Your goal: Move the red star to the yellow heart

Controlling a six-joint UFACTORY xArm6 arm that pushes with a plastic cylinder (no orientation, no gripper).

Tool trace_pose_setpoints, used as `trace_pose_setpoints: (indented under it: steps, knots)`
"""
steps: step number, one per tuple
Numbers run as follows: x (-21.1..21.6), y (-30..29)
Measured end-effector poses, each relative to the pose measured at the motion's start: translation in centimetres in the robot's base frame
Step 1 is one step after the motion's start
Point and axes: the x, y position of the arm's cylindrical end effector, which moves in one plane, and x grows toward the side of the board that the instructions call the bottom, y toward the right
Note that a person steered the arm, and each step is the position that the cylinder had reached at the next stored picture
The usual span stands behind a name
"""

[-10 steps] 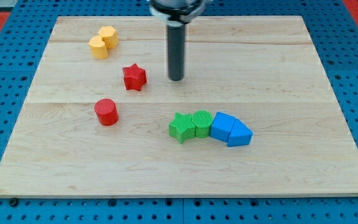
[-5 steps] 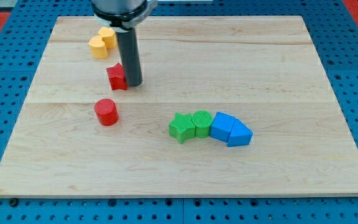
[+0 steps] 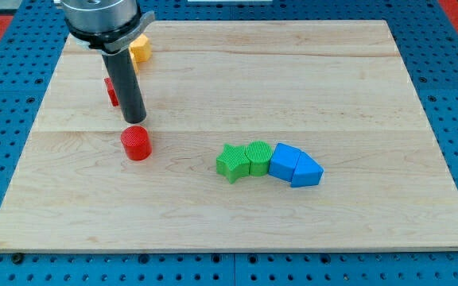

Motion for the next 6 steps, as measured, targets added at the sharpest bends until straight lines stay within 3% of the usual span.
trace_pose_setpoints:
  steps: [4, 5, 6]
  knots:
    - [-6.0, -0.9]
    - [-6.3, -0.8]
    - [-3.6, 1.9]
